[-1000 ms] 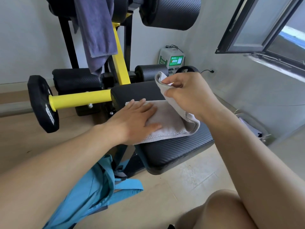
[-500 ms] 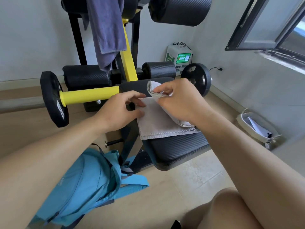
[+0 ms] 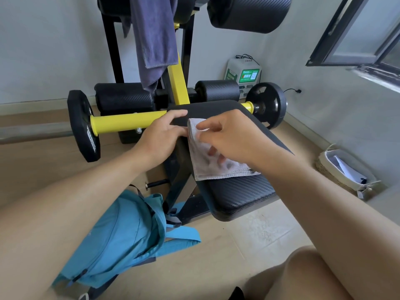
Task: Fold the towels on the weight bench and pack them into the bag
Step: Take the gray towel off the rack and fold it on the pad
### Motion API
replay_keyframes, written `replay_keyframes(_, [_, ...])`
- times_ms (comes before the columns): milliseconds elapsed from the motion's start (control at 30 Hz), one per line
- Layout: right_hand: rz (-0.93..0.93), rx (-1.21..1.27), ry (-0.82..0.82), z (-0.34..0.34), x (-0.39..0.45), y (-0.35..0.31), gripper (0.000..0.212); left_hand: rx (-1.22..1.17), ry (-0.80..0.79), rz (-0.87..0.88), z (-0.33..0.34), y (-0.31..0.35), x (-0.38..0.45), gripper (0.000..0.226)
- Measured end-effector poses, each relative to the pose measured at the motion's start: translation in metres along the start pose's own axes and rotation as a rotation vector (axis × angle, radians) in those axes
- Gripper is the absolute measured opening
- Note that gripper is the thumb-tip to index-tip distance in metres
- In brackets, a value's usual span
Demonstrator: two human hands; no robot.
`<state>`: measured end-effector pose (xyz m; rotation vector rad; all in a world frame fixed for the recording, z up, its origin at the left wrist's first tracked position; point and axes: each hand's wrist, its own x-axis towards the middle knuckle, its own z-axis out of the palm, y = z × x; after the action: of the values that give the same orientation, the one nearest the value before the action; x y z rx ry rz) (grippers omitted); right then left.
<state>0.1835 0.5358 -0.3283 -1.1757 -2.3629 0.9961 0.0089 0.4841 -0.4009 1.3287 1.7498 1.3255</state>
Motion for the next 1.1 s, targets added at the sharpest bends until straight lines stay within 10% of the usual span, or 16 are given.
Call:
replay_keyframes(167, [-0.082, 0.217, 0.082, -0.021, -0.002, -0.001, 0.020, -0.044, 0.051, -0.060, 0.006, 0.007, -0.002, 0.052])
replay_keyframes(300, [-0.178, -0.077, 0.183, -0.034, 0.004, 0.015, 0.026, 0.056, 0.102, -0.004, 0.019, 0.013, -0.004, 0.053])
replay_keyframes(467, [-0.141, -0.536, -0.120, -0.014, 0.004, 0.029, 0.059, 0.091, 0.136, -0.014, 0.023, 0.017, 0.001, 0.041])
replay_keyframes(933, [-0.134, -0.708, -0.075, 0.014, -0.003, 0.048, 0.087, 0.114, 0.253, -0.012, 0.026, 0.018, 0.007, 0.050])
replay_keyframes(1100, [-0.125, -0.672, -0.098, 0.016, -0.002, 0.047, 0.089, 0.175, 0.352, 0.302, 0.029, 0.023, -0.002, 0.034])
